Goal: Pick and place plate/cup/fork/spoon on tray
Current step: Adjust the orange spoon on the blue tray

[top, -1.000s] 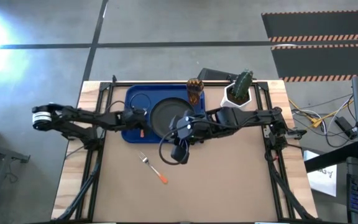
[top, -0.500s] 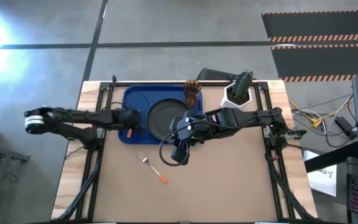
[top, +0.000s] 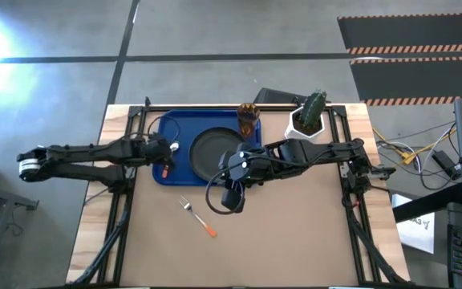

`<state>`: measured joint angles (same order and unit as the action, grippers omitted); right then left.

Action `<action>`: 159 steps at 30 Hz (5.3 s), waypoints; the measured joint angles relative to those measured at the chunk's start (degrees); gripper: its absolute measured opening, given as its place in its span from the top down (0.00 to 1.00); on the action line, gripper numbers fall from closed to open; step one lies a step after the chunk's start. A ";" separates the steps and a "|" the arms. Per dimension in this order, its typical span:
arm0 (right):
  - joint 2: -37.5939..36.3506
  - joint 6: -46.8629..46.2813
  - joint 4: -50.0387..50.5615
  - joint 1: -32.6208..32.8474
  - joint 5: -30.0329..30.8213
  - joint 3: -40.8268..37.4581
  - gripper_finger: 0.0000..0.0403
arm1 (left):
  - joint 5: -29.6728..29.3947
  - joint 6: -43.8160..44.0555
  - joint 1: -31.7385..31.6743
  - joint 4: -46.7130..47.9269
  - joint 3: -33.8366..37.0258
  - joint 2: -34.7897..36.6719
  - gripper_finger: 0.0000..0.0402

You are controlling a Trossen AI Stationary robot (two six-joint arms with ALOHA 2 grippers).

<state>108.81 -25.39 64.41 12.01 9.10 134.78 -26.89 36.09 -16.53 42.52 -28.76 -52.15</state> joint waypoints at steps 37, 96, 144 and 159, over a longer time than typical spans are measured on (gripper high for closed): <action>0.00 -1.18 -0.81 1.38 0.02 -0.02 0.80 | 7.50 -6.43 0.00 -21.48 -0.67 -14.41 1.00; 0.02 2.75 3.66 3.13 -0.20 -0.04 0.80 | 14.68 11.56 -0.63 -22.02 -0.79 -17.41 0.98; 0.02 5.80 6.39 3.25 -0.52 -0.04 0.80 | 19.77 20.60 -0.68 -34.88 -0.70 -24.28 0.71; 0.02 5.01 6.51 3.91 -0.52 -0.04 0.80 | 18.86 20.37 -0.66 -35.20 0.16 -24.53 0.94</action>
<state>108.84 -20.38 70.91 15.92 8.58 134.74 -8.03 56.46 -17.19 7.32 -28.60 -76.69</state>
